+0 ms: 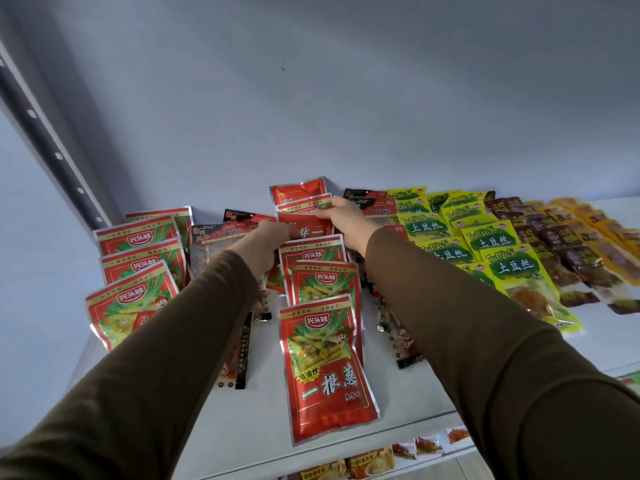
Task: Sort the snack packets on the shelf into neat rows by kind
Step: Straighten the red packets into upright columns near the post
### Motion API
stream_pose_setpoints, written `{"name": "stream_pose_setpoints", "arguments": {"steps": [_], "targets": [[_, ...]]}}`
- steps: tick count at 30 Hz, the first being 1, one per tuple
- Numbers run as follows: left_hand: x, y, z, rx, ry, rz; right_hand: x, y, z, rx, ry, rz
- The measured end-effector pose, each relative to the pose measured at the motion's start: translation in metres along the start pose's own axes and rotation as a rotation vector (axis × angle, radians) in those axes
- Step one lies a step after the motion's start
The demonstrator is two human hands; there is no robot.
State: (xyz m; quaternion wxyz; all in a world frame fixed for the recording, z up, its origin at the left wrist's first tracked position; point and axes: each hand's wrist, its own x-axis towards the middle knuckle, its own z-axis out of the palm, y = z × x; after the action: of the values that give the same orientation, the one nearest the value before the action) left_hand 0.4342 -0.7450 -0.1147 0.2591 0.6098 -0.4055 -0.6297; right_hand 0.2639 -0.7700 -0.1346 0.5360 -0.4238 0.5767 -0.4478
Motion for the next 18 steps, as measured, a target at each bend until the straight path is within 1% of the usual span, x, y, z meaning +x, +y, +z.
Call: {"name": "stream_pose_setpoints", "arguments": {"steps": [1,4,6,8,11,13,15,18], "targets": [[0.000,0.001,0.000,-0.022,-0.013,0.009,0.001,-0.001,0.000,-0.005,-0.006,0.006],[-0.002,0.000,0.003,-0.209,-0.091,0.022,0.001,-0.003,0.000,0.026,0.007,0.016],[-0.003,-0.003,0.004,-0.304,-0.105,0.018,0.001,-0.003,0.002,0.070,0.028,0.027],[-0.006,-0.005,0.005,-0.340,-0.106,0.014,0.000,-0.003,0.004,0.051,0.048,0.040],[-0.014,-0.006,0.001,-0.309,-0.097,0.043,-0.007,-0.009,-0.003,-0.029,0.010,0.023],[-0.023,-0.007,-0.004,-0.287,-0.091,0.090,-0.020,-0.020,-0.008,-0.006,-0.053,-0.001],[-0.033,-0.010,-0.006,-0.247,-0.073,0.116,-0.036,-0.027,-0.012,0.013,-0.078,-0.029],[-0.042,-0.025,-0.008,-0.211,-0.076,0.133,-0.065,-0.021,-0.014,0.076,-0.119,-0.026]]}}
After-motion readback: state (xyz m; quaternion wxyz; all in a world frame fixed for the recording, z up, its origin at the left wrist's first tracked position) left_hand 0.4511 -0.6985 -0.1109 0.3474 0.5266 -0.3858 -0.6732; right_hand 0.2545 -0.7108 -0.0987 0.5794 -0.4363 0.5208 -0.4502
